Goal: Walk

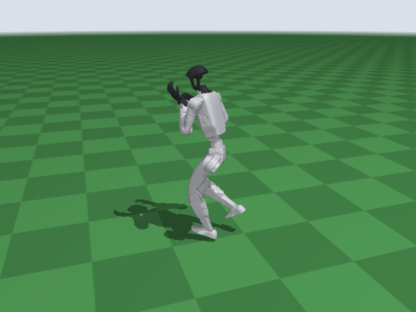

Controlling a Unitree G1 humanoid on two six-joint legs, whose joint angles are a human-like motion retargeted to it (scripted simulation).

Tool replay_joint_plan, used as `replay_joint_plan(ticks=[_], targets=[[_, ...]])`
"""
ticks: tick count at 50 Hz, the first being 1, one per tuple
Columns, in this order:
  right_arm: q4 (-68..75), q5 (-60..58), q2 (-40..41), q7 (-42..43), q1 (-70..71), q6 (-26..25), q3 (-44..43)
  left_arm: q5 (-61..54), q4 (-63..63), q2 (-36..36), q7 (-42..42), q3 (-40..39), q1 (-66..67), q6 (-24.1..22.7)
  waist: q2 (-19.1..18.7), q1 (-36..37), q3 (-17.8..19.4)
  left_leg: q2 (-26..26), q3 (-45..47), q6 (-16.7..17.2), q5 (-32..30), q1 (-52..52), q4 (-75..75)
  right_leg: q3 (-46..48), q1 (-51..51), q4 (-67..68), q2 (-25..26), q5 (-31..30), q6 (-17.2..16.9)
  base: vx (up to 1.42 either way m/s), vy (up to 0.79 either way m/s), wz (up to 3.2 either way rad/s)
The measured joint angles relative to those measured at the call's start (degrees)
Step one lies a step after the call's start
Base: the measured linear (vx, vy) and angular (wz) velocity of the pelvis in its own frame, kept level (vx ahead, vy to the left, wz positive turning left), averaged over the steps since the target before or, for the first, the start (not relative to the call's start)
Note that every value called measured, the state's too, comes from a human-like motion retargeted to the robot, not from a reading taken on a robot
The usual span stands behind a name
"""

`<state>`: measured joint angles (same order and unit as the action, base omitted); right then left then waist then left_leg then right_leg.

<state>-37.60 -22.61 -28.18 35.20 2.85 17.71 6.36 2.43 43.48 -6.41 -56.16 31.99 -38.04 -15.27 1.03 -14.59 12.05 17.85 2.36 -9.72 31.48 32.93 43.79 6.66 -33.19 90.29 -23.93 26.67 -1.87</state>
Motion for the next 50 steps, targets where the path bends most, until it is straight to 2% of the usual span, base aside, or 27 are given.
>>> replay_joint_plan(ticks=[5, 10, 15, 20, 26, 31, 36, 42, 45, 50], targets=[[3.29, -1.28, -0.98, -1.04, -1.63, -0.94, 0.54, -0.79, -0.15, 1.34, 0.7, -1.31, 0.09, 0.0, -0.91, -1.35, 1.12, -0.62, -2.7, -0.55, 3.9, -4.05, 1.08, 0.13, -7.56, -6.71, 2.7, 1.69, 0.86, 0.34, 0.02, 0.16], [8.53, -3.59, -1.46, -0.69, -3.61, -2.11, 1.31, -1.57, -0.93, 2.25, 1.41, -2.24, -0.28, -1.03, -1.04, -1.71, 1.42, -2.06, -4.02, -0.58, 7.26, -9.6, -0.09, 4.76, -10.51, -23.68, 6.86, -0.32, -1.36, 0.39, 0.0, -0.14], [15.73, -4.79, -1.43, -0.39, -6.01, -3.62, 2.11, -2.72, -2.19, 3.36, 2.36, -2.58, -0.97, -1.68, -1.26, -0.24, -0.13, -4.82, -3.29, -0.59, 9.49, -14.26, -3.02, 12.76, -8.32, -47.75, 12.87, -4.81, -5.36, 0.42, -0.01, -0.5], [23.05, -4.89, -1.17, -0.71, -8.79, -4.8, 2.65, -4.1, -3.0, 4.41, 3.48, -3.03, -2.04, -1.73, -1.73, 0.96, -2.54, -6.81, -1.84, -0.04, 11.23, -18.16, -5.75, 20.64, -2.89, -66.44, 18.11, -9.31, -6.99, 0.44, -0.03, -0.47], [30.36, -5.12, -0.86, -1.09, -12.62, -6.6, 3.93, -5.87, -3.16, 5.72, 4.21, -2.75, -3.07, -1.72, -3.43, 0.65, -5.58, -8.62, -0.33, 1.27, 14.09, -21.34, -4.16, 24.19, -0.83, -66.5, 20.25, -9.4, -5.3, 0.45, -0.04, -0.26], [37.27, -5.04, -1.68, -0.43, -14.26, -8.21, 5.69, -7.8, -3.76, 7.12, 4.18, -3.05, -4.79, -1.81, -6.34, -0.91, -6.31, -11.08, 0.66, 4.23, 12.67, -25.62, -2.21, 22.78, 2.14, -63.21, 22.62, -7.57, -2.53, 0.44, -0.03, -0.27], [43.76, -4.78, -2.9, 0.23, -15.05, -9.87, 7.85, -9.32, -4.73, 7.87, 3.27, -3.5, -6.86, -1.34, -9.87, -2.62, -5.4, -15.09, 1.38, 9.85, 4.64, -28.67, 4.97, 19.16, 5.85, -59.63, 26.38, -4.43, 0.41, 0.41, 0.0, -0.43], [48.84, -4.87, -3.98, 1.23, -15.23, -11.45, 10.2, -10.71, -5.6, 6.76, 1.3, -4.92, -10.49, -0.12, -13.27, -3.68, -2.95, -22.8, 2.16, 14.5, -6.9, -26.03, 24.35, 14.63, 11.42, -57.42, 32.51, -1.53, 3.89, 0.37, 0.04, -0.57], [50.02, -5.27, -4.36, 1.88, -15.21, -12.07, 10.96, -11.61, -5.82, 5.97, -0.22, -5.74, -12.65, 0.5, -14.04, -3.68, -1.92, -26.99, 1.63, 13.43, -8.12, -22.05, 34.45, 12.18, 14.29, -57.23, 35.56, -0.52, 4.88, 0.36, 0.05, -0.61], [51.13, -4.88, -4.75, 2.43, -14.35, -12.78, 11.41, -13.74, -6.75, 5.05, -3.05, -7.92, -17.15, 1.06, -13.47, -3.25, -1.08, -31.94, -0.31, 7.51, -2.97, -13.56, 43.32, 7.02, 19.33, -58.99, 38.54, 0.72, 5.35, 0.36, 0.03, -0.64]])
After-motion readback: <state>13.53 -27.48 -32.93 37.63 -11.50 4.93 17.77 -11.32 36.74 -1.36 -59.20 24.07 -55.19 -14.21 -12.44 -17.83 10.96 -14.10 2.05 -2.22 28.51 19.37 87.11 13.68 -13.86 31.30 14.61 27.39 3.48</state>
